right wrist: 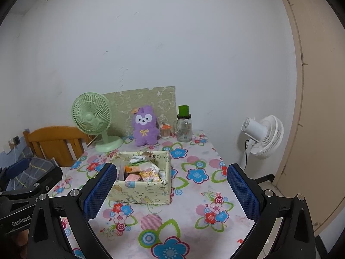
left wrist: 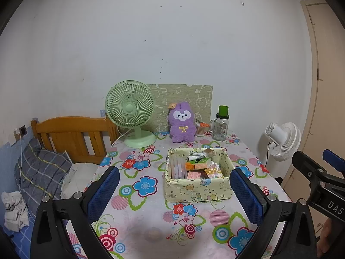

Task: Organize soft objects

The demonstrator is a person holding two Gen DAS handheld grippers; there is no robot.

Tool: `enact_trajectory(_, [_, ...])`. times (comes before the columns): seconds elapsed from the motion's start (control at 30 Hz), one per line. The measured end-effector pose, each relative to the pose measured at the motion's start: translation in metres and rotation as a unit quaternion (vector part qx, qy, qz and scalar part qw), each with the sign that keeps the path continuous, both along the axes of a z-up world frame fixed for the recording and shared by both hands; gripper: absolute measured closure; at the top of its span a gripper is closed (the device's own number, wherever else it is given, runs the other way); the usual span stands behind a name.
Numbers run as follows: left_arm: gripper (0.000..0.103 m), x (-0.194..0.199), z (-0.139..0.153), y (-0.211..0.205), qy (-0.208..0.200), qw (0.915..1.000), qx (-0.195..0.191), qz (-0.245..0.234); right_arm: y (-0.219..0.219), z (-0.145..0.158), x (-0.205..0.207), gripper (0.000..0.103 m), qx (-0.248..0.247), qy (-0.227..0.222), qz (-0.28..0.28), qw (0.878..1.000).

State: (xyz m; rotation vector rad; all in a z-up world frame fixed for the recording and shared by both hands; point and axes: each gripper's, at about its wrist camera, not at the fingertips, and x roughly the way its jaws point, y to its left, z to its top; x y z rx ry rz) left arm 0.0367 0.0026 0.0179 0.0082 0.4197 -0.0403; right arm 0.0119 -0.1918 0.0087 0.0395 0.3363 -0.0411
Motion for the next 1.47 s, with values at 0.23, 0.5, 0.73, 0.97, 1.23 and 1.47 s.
enact_trajectory(0.23, [0.000,0.0008,0.0000,0.0012,0.001,1.0000,-0.001,-0.005,0.0000,0.0000,0.0001,0.000,0.000,0.000,-0.001,1.000])
enact_trajectory(0.5, [0.000,0.0032,-0.0005,0.0011,0.003,1.0000,-0.005,-0.006,0.0010,0.0007,0.0002,0.000,-0.002,-0.001,-0.001,1.000])
enact_trajectory(0.73, [0.000,0.0042,-0.0009,0.0007,0.004,1.0000,-0.005,-0.007,0.0015,0.0013,-0.0005,0.000,-0.003,-0.002,-0.002,1.000])
enact_trajectory(0.97, [0.000,0.0041,-0.0014,0.0015,0.002,1.0000,-0.007,-0.004,0.0026,0.0022,0.0013,0.000,-0.004,-0.002,0.000,1.000])
enact_trajectory(1.23, [0.000,0.0032,-0.0009,0.0002,0.001,1.0000,-0.004,-0.005,0.0007,0.0019,0.0018,0.000,-0.003,-0.003,-0.001,1.000])
enact_trajectory(1.47, [0.000,0.0018,-0.0001,0.0020,-0.004,1.0000,-0.008,0.003,0.0035,0.0019,0.0002,0.000,-0.006,-0.003,-0.001,1.000])
